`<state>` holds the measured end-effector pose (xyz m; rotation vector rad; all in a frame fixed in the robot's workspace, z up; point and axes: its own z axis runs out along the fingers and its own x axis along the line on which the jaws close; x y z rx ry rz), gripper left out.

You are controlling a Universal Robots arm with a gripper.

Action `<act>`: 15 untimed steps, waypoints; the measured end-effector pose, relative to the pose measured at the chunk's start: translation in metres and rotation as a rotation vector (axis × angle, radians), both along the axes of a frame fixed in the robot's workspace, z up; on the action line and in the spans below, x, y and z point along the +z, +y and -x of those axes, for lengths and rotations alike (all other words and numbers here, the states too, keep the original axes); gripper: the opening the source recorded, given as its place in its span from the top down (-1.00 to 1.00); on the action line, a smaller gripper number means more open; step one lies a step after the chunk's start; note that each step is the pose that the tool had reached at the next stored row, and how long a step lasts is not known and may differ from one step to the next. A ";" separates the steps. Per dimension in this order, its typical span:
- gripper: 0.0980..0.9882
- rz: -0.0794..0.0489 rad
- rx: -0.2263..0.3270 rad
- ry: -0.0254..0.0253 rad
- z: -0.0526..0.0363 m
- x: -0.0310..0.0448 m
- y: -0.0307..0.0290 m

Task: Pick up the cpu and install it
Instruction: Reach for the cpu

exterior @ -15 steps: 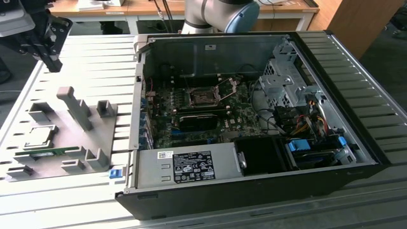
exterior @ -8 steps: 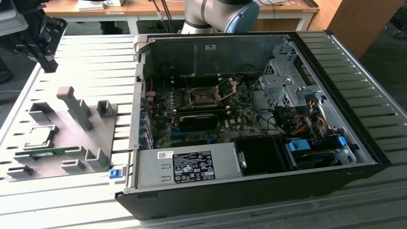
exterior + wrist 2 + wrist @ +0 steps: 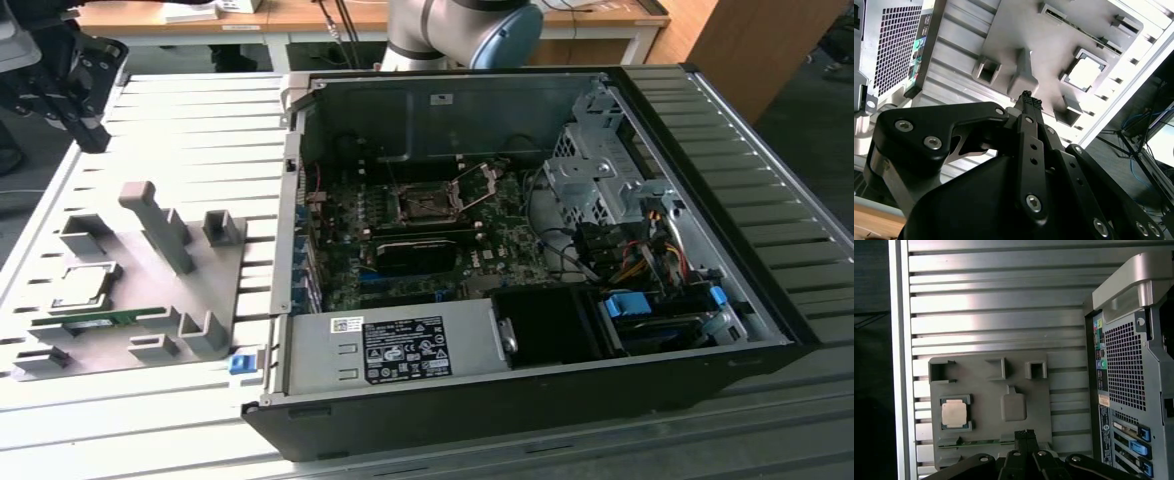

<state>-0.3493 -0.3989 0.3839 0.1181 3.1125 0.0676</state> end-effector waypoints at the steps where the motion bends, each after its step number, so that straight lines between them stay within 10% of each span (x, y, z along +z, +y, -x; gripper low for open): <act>1: 0.98 0.000 0.000 -0.0001 0.0009 -0.0001 0.0000; 15: 0.98 0.000 0.000 0.0000 0.0137 -0.0012 0.0000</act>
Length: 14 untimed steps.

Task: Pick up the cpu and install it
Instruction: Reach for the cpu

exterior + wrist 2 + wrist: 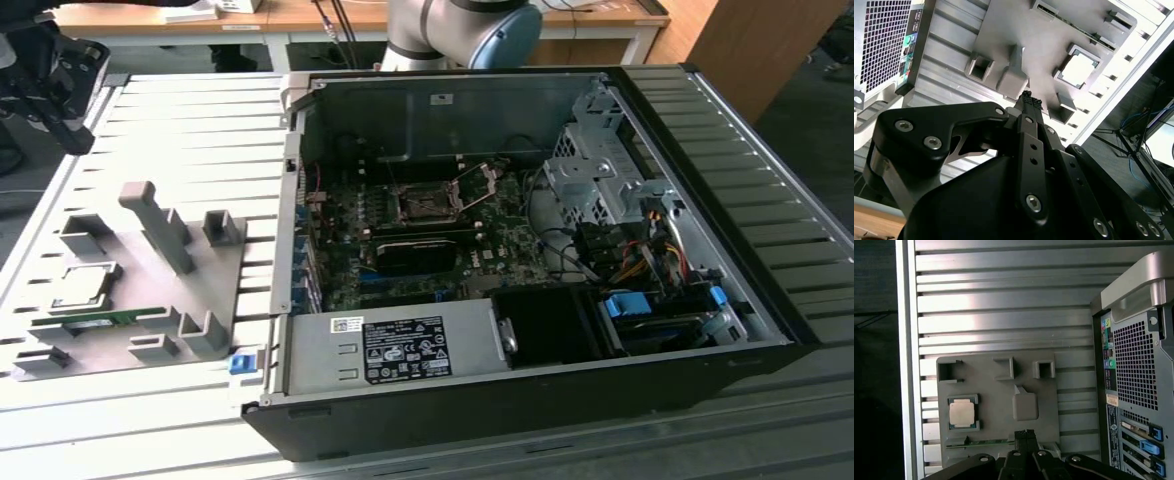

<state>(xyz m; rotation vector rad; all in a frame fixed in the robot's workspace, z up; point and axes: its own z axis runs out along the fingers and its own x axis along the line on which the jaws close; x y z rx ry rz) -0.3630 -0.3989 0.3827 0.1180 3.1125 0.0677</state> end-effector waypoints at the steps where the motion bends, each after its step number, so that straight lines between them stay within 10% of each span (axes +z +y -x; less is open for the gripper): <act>1: 0.98 0.000 0.000 0.0000 0.0009 -0.0001 0.0000; 14: 0.98 0.000 0.000 0.0000 0.0130 -0.0017 0.0000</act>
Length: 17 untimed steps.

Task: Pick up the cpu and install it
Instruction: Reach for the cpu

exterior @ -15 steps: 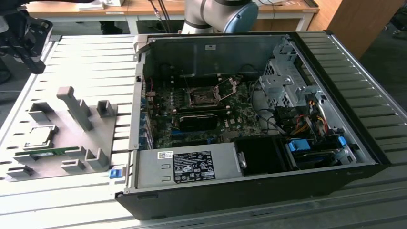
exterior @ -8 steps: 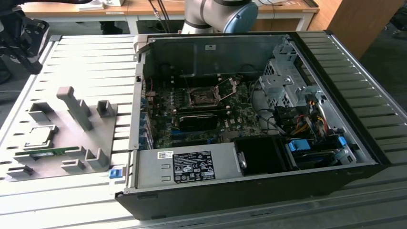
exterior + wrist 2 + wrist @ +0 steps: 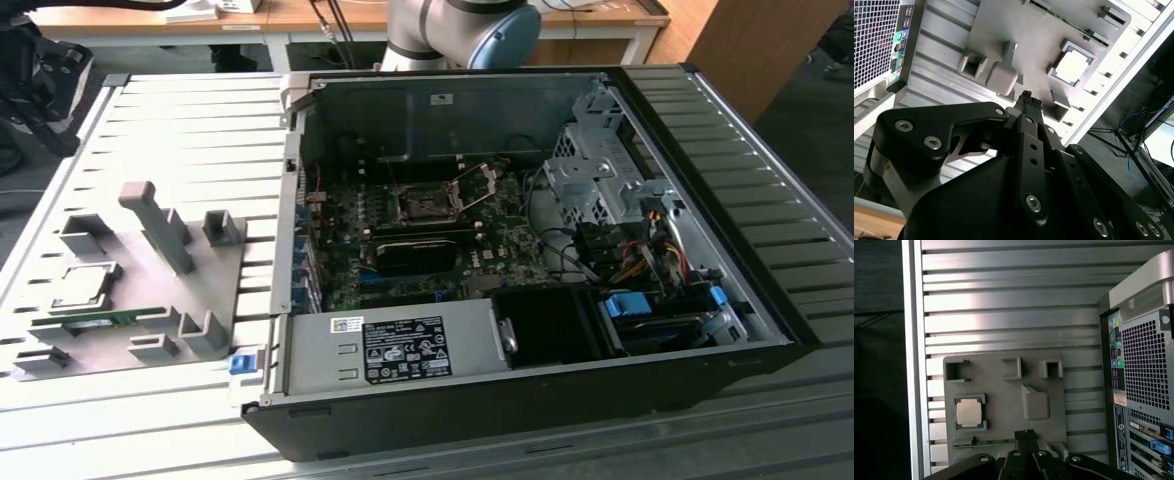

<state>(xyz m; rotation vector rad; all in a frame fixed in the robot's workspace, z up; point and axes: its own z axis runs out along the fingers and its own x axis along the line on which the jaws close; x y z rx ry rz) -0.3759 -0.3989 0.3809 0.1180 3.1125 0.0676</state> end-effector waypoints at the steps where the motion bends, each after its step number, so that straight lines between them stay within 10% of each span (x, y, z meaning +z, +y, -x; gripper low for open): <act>1: 0.98 0.000 0.000 0.0000 0.0011 -0.0001 0.0000; 17: 0.98 0.000 0.000 0.0000 0.0198 -0.0016 0.0000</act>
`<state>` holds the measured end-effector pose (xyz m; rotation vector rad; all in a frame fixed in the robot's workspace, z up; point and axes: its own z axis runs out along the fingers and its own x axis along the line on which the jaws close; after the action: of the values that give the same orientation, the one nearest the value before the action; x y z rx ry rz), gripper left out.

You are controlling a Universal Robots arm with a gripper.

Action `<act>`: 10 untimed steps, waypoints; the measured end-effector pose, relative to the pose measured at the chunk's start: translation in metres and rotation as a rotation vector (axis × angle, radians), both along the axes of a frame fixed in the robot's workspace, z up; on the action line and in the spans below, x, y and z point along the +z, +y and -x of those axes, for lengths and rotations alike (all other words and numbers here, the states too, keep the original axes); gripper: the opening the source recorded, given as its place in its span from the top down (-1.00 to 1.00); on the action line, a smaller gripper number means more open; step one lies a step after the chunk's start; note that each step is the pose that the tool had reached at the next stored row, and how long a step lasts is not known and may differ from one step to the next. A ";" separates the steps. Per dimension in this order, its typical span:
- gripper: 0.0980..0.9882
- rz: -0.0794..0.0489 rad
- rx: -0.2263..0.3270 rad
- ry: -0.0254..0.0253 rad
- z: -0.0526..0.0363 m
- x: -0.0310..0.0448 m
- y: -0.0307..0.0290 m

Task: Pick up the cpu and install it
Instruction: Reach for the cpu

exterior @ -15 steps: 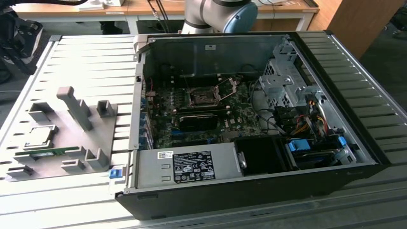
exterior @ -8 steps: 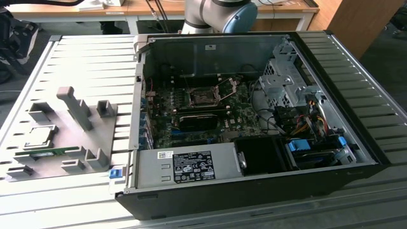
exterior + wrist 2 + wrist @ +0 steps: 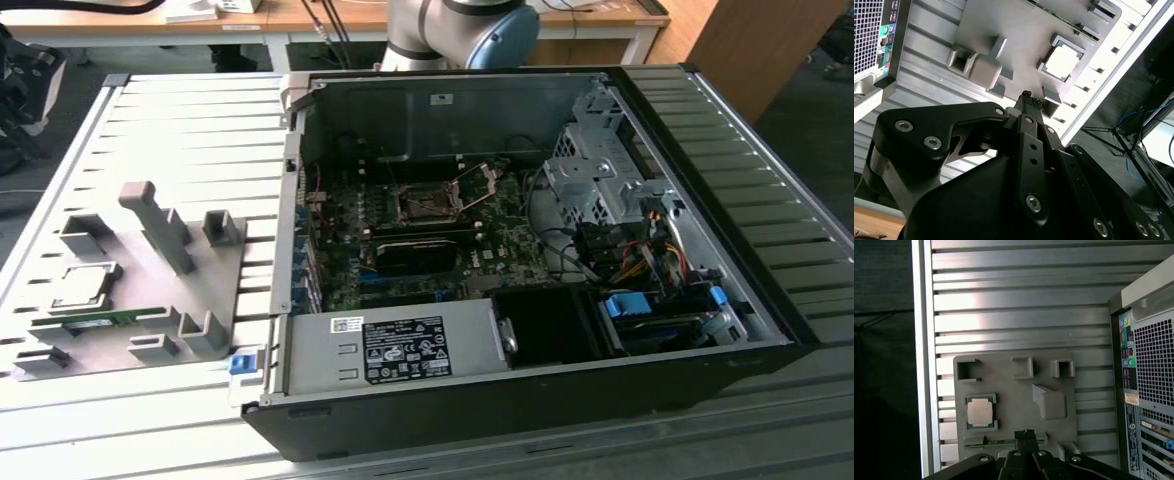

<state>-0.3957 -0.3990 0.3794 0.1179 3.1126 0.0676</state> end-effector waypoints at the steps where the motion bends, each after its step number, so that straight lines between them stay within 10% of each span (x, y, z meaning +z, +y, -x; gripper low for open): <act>1: 0.98 0.000 0.000 0.0000 0.0017 -0.0001 0.0000; 10: 0.98 0.000 0.000 -0.0002 0.0244 -0.0008 0.0000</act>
<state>-0.4201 -0.3989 0.3786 0.1180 3.1124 0.0677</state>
